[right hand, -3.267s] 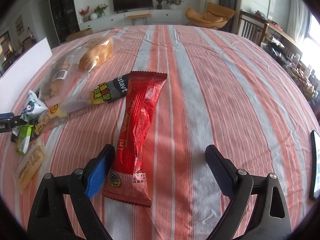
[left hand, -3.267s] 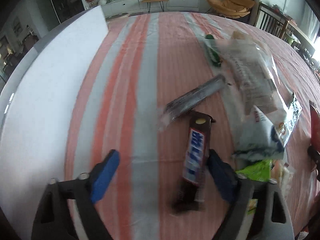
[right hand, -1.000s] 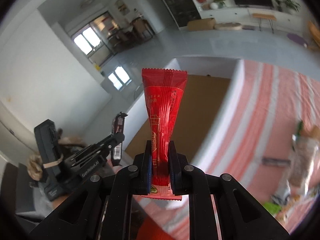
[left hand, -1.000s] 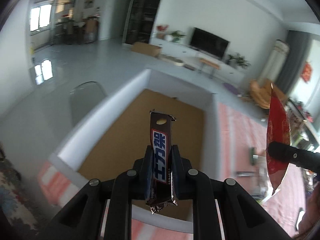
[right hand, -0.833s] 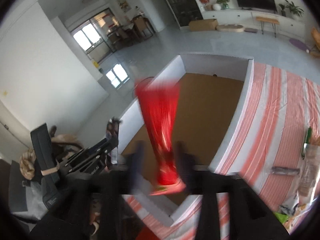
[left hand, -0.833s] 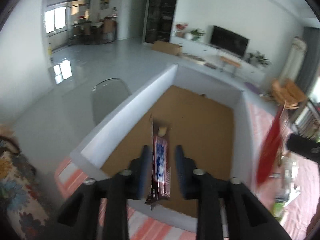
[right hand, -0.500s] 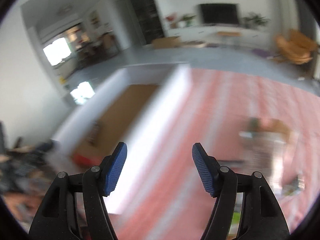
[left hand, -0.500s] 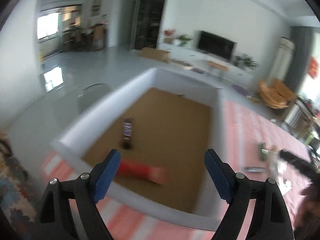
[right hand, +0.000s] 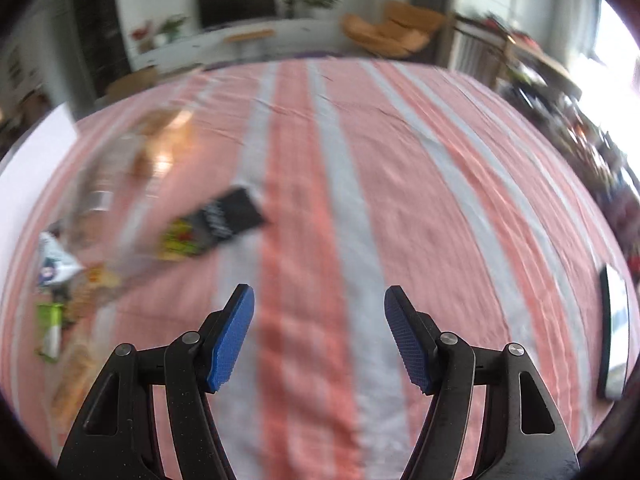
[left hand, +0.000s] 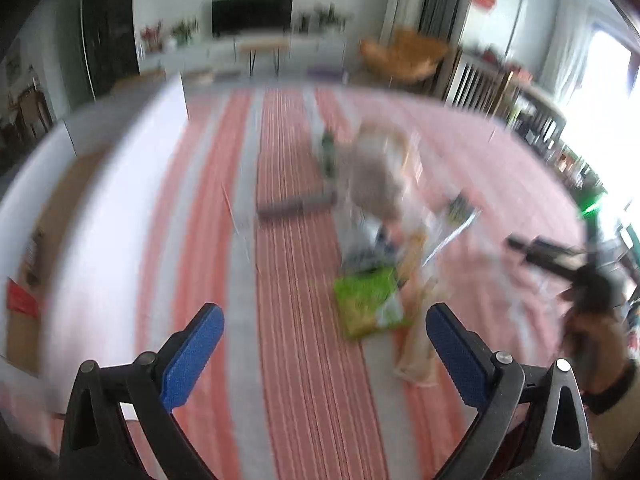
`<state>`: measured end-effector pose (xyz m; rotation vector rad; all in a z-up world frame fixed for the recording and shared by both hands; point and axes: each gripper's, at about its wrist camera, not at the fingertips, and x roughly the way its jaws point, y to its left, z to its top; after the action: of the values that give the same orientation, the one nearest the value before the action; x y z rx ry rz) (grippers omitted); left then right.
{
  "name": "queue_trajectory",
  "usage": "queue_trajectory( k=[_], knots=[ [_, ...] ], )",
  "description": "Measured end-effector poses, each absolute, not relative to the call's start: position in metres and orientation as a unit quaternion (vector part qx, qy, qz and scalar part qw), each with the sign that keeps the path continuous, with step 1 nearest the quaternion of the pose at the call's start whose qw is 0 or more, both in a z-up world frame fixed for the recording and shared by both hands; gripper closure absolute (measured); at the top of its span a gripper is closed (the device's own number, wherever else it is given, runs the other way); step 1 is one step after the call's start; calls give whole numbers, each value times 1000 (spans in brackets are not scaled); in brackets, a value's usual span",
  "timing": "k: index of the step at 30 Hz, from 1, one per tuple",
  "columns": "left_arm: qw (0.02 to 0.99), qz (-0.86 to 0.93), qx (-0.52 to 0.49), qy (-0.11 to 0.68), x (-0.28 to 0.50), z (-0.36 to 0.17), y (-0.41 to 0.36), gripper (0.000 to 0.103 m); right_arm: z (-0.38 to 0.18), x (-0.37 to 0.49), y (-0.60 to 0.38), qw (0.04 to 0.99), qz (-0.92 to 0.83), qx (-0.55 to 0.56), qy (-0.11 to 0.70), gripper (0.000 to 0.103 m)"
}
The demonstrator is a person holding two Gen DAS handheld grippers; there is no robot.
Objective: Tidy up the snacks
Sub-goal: 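Bring both tools back over the tablecloth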
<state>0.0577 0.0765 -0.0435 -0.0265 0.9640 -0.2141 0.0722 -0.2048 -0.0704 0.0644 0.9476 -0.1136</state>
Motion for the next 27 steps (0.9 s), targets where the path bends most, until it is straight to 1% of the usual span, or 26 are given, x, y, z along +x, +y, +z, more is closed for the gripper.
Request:
queue_trajectory(
  k=[3, 5, 6, 7, 9, 10, 13, 15, 18, 22, 27],
  knots=[
    [866, -86, -6, 492, 68, -82, 78, 3, -74, 75, -204, 883, -52, 25, 467, 32],
    [865, -75, 2, 496, 70, -96, 83, 3, -77, 83, -200, 882, -48, 19, 469, 31],
    [866, -67, 8, 495, 74, -99, 85, 3, -80, 88, -198, 882, -50, 16, 468, 25],
    [868, -59, 12, 493, 80, -103, 88, 3, -84, 93, -199, 882, -51, 12, 468, 23],
    [867, -48, 13, 496, 91, -110, 93, 3, -87, 103, -199, 883, -49, 13, 466, 22],
    [867, -45, 10, 497, 98, -113, 94, 3, -89, 106, -200, 884, -50, 15, 465, 17],
    [865, -28, 2, 501, 122, -120, 97, 2, -98, 120, -209, 884, -52, 26, 463, 13],
    [868, -20, 10, 495, 138, -124, 94, 0, -100, 129, -212, 888, -54, 28, 456, 11],
    [875, -23, 10, 484, 158, -123, 97, 0, -102, 131, -214, 892, -48, 32, 448, 7],
    [887, -23, 10, 461, 182, -126, 99, 0, -102, 131, -213, 892, -49, 30, 448, 7],
    [889, -16, 4, 458, 208, -124, 104, 0, -102, 131, -213, 892, -49, 30, 448, 7]
  ],
)
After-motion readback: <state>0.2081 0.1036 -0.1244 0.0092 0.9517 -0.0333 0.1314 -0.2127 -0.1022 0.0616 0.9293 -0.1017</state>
